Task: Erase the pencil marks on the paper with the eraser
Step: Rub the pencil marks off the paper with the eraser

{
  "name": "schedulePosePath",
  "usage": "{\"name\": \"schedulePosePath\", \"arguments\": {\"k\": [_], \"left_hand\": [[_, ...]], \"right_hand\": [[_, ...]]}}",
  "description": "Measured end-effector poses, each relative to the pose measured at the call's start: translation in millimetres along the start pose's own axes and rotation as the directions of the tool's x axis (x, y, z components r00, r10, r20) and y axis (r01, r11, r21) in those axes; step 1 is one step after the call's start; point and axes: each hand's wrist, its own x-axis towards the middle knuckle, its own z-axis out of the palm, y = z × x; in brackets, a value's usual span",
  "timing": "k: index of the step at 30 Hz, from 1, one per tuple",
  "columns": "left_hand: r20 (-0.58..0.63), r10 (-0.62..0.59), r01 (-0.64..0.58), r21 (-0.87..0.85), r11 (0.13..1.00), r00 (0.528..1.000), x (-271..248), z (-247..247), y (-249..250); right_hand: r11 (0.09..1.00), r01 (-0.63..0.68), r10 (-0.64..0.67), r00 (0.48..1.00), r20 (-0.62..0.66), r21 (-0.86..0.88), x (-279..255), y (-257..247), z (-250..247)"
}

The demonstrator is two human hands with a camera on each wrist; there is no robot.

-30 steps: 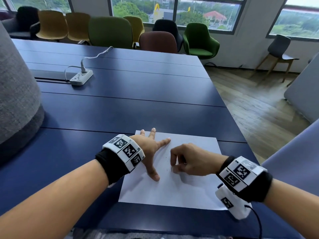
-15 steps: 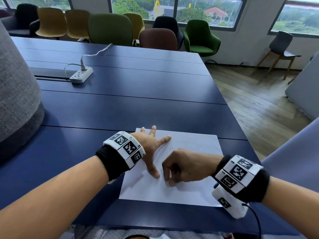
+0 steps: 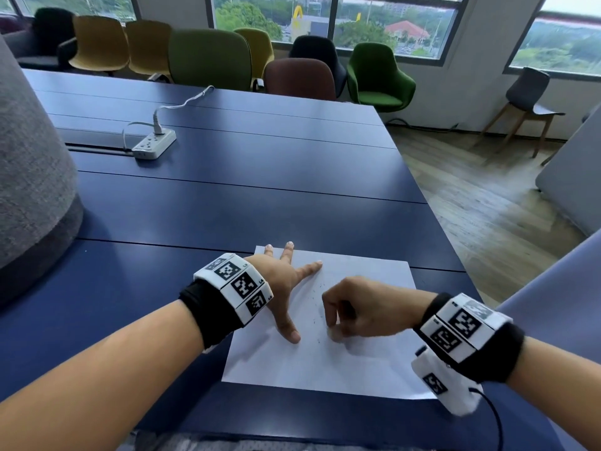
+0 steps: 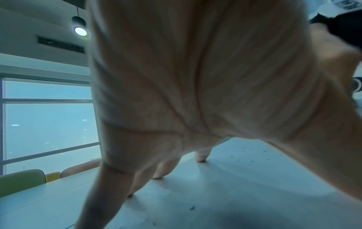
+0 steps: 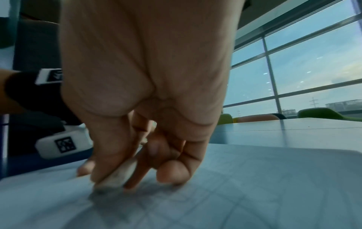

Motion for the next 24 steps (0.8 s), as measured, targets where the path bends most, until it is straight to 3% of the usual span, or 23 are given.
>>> {"name": "schedulePosePath", "arguments": {"k": [3, 6, 10, 12, 16, 21, 24], "left_hand": [[0.0, -0.001, 0.001, 0.002, 1.0, 1.0, -0.2, 0.7, -0.2], [-0.001, -0.003, 0.003, 0.003, 1.0, 1.0, -1.1, 0.3, -0.1], [0.0, 0.0, 0.0, -0.014, 1.0, 1.0, -1.3, -0.8, -0.8], [-0.001, -0.002, 0.002, -0.011, 1.0, 1.0, -1.0, -0.5, -0.4], [0.005, -0.007, 0.007, -0.003, 1.0, 1.0, -1.7, -0.3, 0.5], [-0.014, 0.004, -0.004, -0.014, 1.0, 1.0, -1.5, 0.1, -0.7], [-0.006, 0.003, -0.003, -0.01, 1.0, 1.0, -1.7, -0.4, -0.6]], "right_hand": [[1.0, -0.006, 0.007, 0.993, 0.117, -0.014, -0.3, -3.3, -3.1], [0.995, -0.072, 0.068, 0.996, -0.06, -0.065, 17.8, 10.2, -18.6], [0.988, -0.152, 0.151, 0.955, -0.257, 0.015, 37.1, 29.0, -31.1], [0.992, -0.12, 0.126, 0.968, -0.216, 0.04, 34.2, 30.9, -29.0], [0.997, -0.071, 0.071, 0.997, 0.005, 0.022, 26.5, 22.0, -27.6], [0.988, -0.153, 0.151, 0.956, -0.251, 0.014, 41.3, 29.5, -36.8], [0.997, -0.079, 0.079, 0.989, -0.124, 0.004, 25.9, 23.0, -25.4]]}}
